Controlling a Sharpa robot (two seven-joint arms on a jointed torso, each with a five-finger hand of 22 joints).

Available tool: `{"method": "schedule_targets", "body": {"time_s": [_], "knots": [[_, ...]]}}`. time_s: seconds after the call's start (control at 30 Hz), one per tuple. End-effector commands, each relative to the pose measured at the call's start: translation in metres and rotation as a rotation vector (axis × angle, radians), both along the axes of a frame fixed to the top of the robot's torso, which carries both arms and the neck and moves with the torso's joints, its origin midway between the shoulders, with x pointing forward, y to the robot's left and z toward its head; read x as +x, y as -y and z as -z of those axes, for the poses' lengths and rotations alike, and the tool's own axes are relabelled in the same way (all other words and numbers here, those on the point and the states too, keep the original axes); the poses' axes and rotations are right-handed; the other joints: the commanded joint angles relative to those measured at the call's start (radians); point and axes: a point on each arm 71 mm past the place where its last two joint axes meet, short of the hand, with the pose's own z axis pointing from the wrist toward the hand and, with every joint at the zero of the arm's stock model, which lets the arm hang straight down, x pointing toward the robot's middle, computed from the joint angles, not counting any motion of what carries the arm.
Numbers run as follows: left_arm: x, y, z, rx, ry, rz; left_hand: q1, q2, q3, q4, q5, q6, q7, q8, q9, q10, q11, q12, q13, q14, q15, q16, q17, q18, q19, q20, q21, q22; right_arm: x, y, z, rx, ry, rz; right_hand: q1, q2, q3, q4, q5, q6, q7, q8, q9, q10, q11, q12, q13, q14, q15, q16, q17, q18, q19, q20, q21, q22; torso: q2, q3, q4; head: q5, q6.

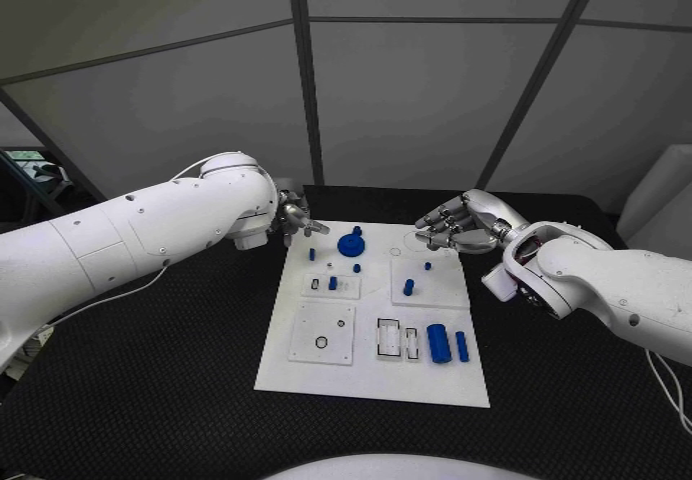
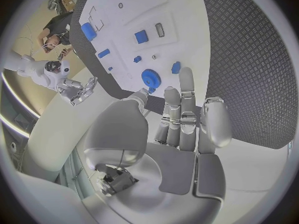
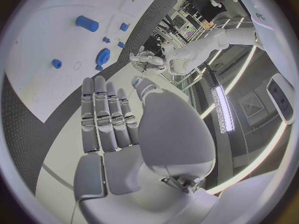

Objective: Assemble the parts on the task board

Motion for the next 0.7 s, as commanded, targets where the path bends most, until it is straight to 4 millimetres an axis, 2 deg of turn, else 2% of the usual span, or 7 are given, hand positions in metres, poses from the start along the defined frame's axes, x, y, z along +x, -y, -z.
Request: {"method": "schedule_targets", "body": {"time_s": [0.03,0.27,0.57,0.7], "knots": [[0.002,0.001,0.005,0.018,-0.067,0.023,0.008,0.003,-0.010,0.001,0.005,0.013,-0.002,-0.004,-0.005,0.008,0.001,0.007,0.002,0.002,0.004,-0.004,0.002,-0.056,0.003,0.006,-0.003,0.003,0.000,-0.001,-0.002,0.008,0.011,-0.003,-0.009,-0.001,-0.008,0.001,0.004,-0.007,0.002,-0.005,0.000,-0.006,-0.002,-0.002,-0.001,0.000,0.004,-0.003,-0.001,0.002,0.004,0.004,-0.006,-0.001,0.001,-0.0004,-0.0009,-0.002,-0.002],[0.012,-0.002,0.013,0.074,-0.085,0.010,0.002,0.008,-0.031,0.016,0.004,0.033,-0.007,0.002,-0.013,0.012,-0.003,0.015,0.004,0.005,0.001,-0.003,0.003,-0.056,0.006,0.005,-0.002,0.007,-0.001,-0.002,-0.002,0.008,0.009,-0.006,-0.009,-0.001,-0.008,0.001,0.004,-0.007,0.002,-0.005,0.000,-0.006,-0.002,-0.002,-0.001,0.000,0.004,-0.003,-0.001,0.002,0.004,0.004,-0.006,-0.001,0.001,-0.0002,0.0005,0.000,-0.008],[0.018,-0.002,0.019,0.109,-0.090,-0.001,-0.005,0.009,-0.046,0.024,0.004,0.038,-0.008,0.003,-0.016,0.012,-0.004,0.017,0.004,0.005,0.000,-0.003,0.003,-0.057,0.007,0.004,-0.002,0.008,-0.001,-0.004,-0.002,0.009,0.009,-0.010,-0.008,0.000,-0.007,0.000,0.006,-0.007,0.001,-0.004,0.000,-0.006,-0.002,-0.002,0.000,0.000,0.004,-0.003,-0.002,0.002,0.005,0.004,-0.008,-0.002,0.001,-0.0010,-0.0013,0.003,-0.012],[0.018,0.000,0.021,0.107,-0.097,-0.001,-0.006,0.011,-0.051,0.024,0.004,0.041,-0.010,0.005,-0.016,0.014,-0.005,0.020,0.006,0.006,0.000,-0.003,0.003,-0.057,0.009,0.004,0.001,0.012,-0.001,-0.005,-0.002,0.010,0.009,-0.012,-0.008,0.000,-0.007,0.000,0.006,-0.007,0.001,-0.004,0.000,-0.006,-0.002,-0.002,0.000,0.000,0.004,-0.003,-0.002,0.002,0.005,0.004,-0.008,-0.002,0.000,0.0002,-0.0009,0.004,-0.014]]}}
